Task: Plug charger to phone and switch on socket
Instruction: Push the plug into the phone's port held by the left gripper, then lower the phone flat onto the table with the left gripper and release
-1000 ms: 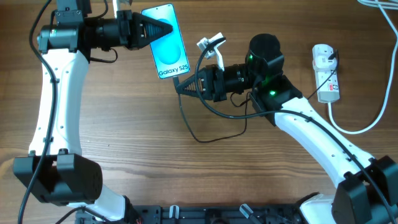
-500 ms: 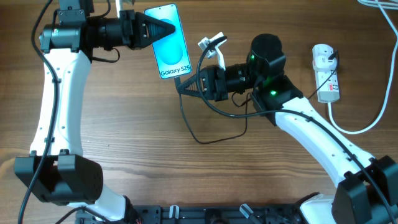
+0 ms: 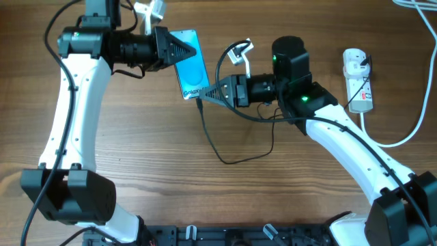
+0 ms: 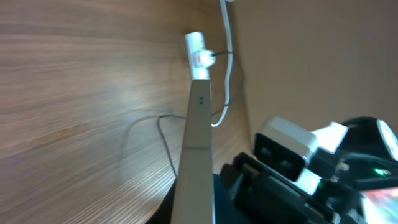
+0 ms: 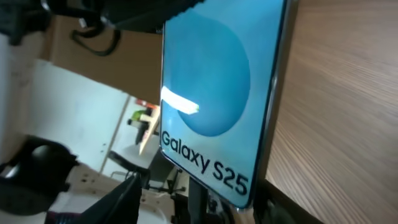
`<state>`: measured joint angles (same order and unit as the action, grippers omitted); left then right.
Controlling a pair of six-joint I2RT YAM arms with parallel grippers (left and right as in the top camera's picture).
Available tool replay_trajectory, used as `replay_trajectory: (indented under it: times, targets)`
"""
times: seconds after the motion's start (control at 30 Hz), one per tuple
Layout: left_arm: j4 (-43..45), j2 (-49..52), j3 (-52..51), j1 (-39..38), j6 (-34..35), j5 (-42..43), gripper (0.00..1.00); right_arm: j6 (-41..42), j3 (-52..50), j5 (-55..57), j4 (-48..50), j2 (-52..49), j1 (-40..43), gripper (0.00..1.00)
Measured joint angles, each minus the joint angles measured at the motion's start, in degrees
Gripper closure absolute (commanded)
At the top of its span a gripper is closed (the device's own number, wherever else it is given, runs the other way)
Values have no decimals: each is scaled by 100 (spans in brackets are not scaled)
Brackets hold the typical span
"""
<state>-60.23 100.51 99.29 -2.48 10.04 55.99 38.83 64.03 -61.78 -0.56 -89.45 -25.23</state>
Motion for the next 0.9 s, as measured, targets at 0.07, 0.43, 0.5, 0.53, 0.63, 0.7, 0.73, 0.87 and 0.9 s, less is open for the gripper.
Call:
replay_trajectory:
  times: [0.07,0.43,0.5,0.53,0.63,0.7,0.73,0.87,0.9]
  targets:
    - [-2,0,-219,0,-90,-262,96,-278,20,389,-590,0,2,40]
    - [1801,155,-2074,0,-190,-1091,96,-883,35,3029,-2234,7,2,36]
    - [2065,409,-2096,-7,-133,-1145,96,-916,35,3195,-2295,7,2,36]
    - [2199,588,-2098,-11,-111,-1176,96,-920,35,3270,-2304,7,2,36]
    - [2594,1086,-2122,-70,-22,-1270,96,-940,35,3362,-2306,7,2,36]
    - [2887,1373,-2124,-170,105,-1401,96,-940,33,3383,-2308,7,2,36]
    - [2940,1464,-2124,-225,160,-1458,96,-942,35,3390,-2310,7,2,36]
    - [2968,1720,-2124,-433,280,-1565,96,-942,33,3403,-2361,7,2,36]
    - [2955,1792,-2124,-507,297,-1569,96,-942,35,3423,-2380,7,2,36]
